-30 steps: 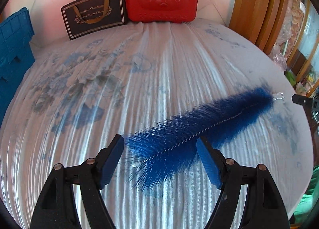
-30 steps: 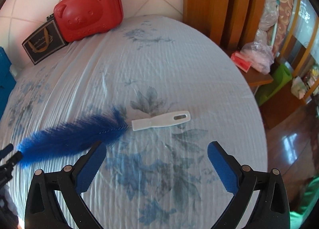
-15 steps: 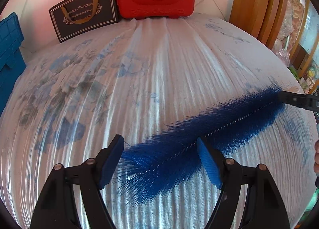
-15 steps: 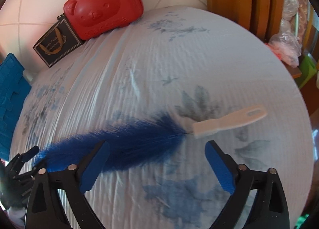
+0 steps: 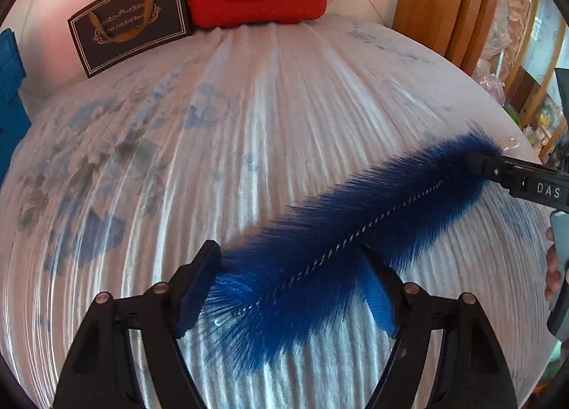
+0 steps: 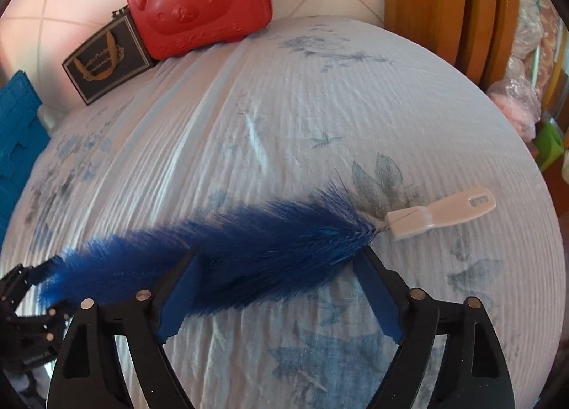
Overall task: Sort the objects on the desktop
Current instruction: 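Grasp the blue brush with the right gripper while the left gripper grasps it too, then carry the blue brush into the blue bin and open both grippers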
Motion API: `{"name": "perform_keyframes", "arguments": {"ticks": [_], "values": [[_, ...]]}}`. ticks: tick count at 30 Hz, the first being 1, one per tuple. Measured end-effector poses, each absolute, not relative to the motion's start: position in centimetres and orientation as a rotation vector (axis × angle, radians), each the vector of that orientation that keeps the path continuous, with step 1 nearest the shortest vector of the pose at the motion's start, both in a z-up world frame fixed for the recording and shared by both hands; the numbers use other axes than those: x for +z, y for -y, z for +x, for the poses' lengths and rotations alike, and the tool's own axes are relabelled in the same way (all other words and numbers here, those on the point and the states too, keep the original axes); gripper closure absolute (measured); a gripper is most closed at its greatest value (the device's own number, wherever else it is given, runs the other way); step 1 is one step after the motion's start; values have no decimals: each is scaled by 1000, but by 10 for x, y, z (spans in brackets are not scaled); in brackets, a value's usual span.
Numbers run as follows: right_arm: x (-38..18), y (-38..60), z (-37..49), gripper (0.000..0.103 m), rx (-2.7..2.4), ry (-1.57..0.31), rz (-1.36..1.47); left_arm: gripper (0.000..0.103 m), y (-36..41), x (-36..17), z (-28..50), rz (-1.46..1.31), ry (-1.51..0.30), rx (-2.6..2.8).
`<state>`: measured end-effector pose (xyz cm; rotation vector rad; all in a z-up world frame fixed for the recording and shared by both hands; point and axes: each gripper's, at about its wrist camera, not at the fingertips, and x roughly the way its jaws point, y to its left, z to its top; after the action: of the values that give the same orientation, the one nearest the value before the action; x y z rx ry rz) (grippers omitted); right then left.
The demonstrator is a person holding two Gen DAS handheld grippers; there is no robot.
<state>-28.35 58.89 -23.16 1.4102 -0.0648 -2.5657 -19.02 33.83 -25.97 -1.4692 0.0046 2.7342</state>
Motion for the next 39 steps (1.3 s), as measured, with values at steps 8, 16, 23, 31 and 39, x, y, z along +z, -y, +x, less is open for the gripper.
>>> {"name": "perform_keyframes", "arguments": {"ticks": [8,16,23,31,39], "values": [[-226,-574,-280,99,-2536,76,1330,74,-364,-256,-198,-1404,-135,2733],[-190,-574,-279,102,-2570,121,1183,77,-366,-216,-194,-1269,-176,2821],[-133,-552,-278,102,-2565,107,1024,77,-339,-161,-176,-1148,-171,2929],[-43,-486,-269,102,-2493,32,805,77,-284,-86,-145,-988,-128,3128],[36,-385,-241,102,-2386,-71,602,77,-193,-21,-87,-817,-85,3340]]}}
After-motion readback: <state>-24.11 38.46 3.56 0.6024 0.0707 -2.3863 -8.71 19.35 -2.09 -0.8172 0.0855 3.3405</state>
